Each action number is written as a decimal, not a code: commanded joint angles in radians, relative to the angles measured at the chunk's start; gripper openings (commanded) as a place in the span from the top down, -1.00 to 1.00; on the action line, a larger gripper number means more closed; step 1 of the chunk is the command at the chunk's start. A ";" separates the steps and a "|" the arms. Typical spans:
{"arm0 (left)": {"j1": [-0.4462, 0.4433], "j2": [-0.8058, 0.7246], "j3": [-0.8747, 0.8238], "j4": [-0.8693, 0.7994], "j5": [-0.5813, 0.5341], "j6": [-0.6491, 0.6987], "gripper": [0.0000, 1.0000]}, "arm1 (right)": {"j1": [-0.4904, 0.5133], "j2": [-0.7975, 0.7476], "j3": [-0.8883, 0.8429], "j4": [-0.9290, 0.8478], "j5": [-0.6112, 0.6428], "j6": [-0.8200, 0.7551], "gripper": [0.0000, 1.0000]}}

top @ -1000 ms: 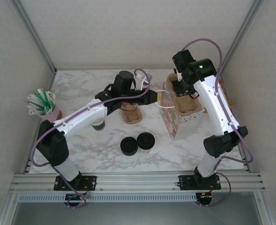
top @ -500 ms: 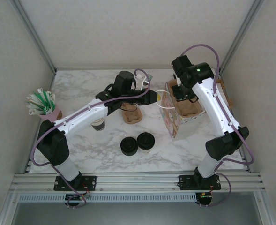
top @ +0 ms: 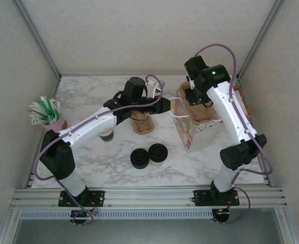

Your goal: Pack the takeout coffee

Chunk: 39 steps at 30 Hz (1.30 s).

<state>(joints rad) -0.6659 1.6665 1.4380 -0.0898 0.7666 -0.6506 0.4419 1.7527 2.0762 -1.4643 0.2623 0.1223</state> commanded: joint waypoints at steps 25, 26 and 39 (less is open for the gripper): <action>0.009 0.013 -0.005 0.005 0.005 0.028 1.00 | -0.007 0.029 0.097 0.045 0.002 -0.009 0.48; 0.009 0.015 -0.004 0.004 0.005 0.028 1.00 | -0.009 0.025 0.090 0.051 0.004 -0.010 0.48; 0.009 0.009 -0.008 0.004 0.001 0.028 1.00 | -0.016 -0.021 0.073 0.083 -0.002 -0.009 0.49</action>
<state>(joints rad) -0.6655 1.6711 1.4380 -0.0902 0.7666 -0.6468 0.4324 1.7779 2.1315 -1.3979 0.2619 0.1154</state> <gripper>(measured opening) 0.051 0.255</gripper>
